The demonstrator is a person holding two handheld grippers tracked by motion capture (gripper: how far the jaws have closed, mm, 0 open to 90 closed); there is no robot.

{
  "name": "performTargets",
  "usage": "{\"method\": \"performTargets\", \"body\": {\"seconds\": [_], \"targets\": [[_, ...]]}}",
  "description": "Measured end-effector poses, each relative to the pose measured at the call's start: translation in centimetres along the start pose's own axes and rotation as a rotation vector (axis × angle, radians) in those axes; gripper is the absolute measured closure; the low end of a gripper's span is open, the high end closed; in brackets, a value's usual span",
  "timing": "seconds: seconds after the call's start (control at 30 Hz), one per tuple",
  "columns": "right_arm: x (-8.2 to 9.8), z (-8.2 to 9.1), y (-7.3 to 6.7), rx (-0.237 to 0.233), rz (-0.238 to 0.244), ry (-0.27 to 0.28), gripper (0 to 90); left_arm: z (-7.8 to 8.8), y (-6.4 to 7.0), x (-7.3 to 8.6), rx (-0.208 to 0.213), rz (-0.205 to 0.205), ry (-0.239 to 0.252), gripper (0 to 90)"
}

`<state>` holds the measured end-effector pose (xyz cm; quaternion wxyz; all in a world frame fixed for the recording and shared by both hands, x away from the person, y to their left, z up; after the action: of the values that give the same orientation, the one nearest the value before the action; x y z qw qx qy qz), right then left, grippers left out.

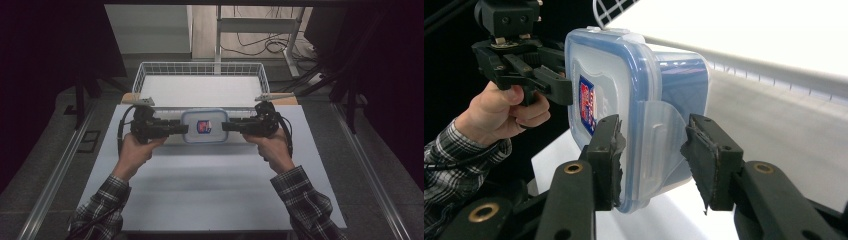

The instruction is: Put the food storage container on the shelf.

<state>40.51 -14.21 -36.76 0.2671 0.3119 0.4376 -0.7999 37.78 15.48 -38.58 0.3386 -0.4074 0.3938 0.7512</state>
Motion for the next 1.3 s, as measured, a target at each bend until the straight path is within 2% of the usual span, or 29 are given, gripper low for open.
{"method": "performTargets", "body": {"seconds": [0.27,0.3,0.4,0.5,0.63,0.8,0.83,0.9,0.93,1.1,1.13,1.17,1.23,1.3], "targets": [[-3.6,-0.1,0.1,-0.008,0.012,0.025,57.5,0.7,-1.4,-3.6,-0.015,-0.016,0.008,57.9],[-3.6,-0.1,0.1,-0.008,0.012,0.025,57.5,0.7,-1.4,-3.6,-0.015,-0.016,0.008,58.0],[-5.4,-0.1,0.3,-0.001,0.022,0.044,57.3,0.8,-2.1,-4.9,-0.016,-0.022,0.019,58.0],[-6.5,-0.1,0.7,0.006,0.021,0.057,57.2,0.4,-3.2,-6.1,-0.017,-0.02,0.027,57.9],[-7.3,-0.3,1.5,0.009,0.018,0.068,57.1,0.0,-4.0,-6.6,-0.022,-0.014,0.032,57.8],[-8.0,-1.1,3.0,0.014,-0.017,0.084,56.9,-0.9,-5.7,-6.8,-0.027,0.021,0.039,57.1],[-8.0,-1.2,3.3,0.015,-0.022,0.084,56.9,-1.1,-5.9,-6.7,-0.033,0.025,0.034,56.8],[-7.9,-1.6,3.5,0.025,-0.023,0.08,56.9,-1.4,-6.1,-6.5,-0.069,0.019,0.012,55.2],[-7.9,-1.9,3.6,0.037,-0.019,0.075,56.8,-1.4,-6.2,-6.5,-0.078,0.02,0.026,54.3],[-8.0,-2.3,3.7,0.034,-0.049,0.079,55.7,-1.2,-6.4,-6.2,-0.071,0.028,0.053,54.9],[-8.0,-2.3,3.7,0.079,-0.044,0.08,56.9,-1.1,-6.4,-6.2,-0.077,0.024,0.061,55.9],[-8.0,-2.3,3.7,0.079,-0.044,0.08,56.9,-1.1,-6.4,-6.2,-0.077,0.024,0.061,55.4],[-8.0,-2.6,3.7,0.117,-0.028,0.07,57.6,-1.2,-6.4,-6.2,-0.094,0.021,0.052,53.7],[-8.0,-2.9,3.6,0.119,-0.022,0.062,56.8,-1.3,-6.4,-6.2,-0.101,0.028,0.051,53.4]]}}
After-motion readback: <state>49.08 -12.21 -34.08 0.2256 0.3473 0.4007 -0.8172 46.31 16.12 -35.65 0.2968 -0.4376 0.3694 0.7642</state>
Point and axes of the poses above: each handheld gripper's, and its own axes: z roughly backward along the jaws, x roughly out of its underside, y roughly to its right, the point moved 3 cm from there along -z, roughly forward along the jaws, and after that the axes turned 8 degrees about -z, right-handed, at the moved point
